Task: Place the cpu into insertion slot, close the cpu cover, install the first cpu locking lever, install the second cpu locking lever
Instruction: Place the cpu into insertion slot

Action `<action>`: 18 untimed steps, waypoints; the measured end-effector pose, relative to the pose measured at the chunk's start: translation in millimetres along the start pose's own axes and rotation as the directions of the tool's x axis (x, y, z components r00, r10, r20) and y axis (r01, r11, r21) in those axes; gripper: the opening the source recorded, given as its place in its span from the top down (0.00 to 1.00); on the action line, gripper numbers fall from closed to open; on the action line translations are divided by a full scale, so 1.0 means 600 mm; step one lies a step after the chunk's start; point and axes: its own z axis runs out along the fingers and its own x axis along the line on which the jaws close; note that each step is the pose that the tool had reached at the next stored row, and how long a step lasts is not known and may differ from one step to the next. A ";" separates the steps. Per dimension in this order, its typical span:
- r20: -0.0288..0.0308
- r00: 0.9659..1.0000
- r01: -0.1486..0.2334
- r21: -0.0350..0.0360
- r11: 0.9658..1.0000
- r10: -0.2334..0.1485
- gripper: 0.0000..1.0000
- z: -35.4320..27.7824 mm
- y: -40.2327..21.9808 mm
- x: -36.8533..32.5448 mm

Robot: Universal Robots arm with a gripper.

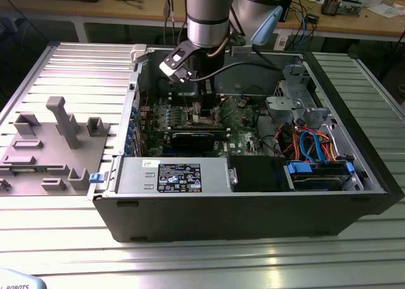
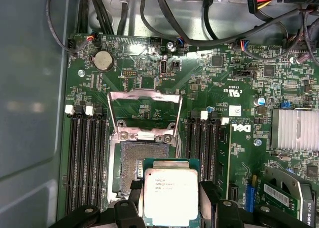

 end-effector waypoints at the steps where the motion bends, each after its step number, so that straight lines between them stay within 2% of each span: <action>1: 0.000 1.000 0.000 0.000 1.000 0.000 0.46 0.000 0.000 0.000; 18: 0.000 1.000 0.000 0.000 1.000 0.000 0.46 0.007 0.000 0.000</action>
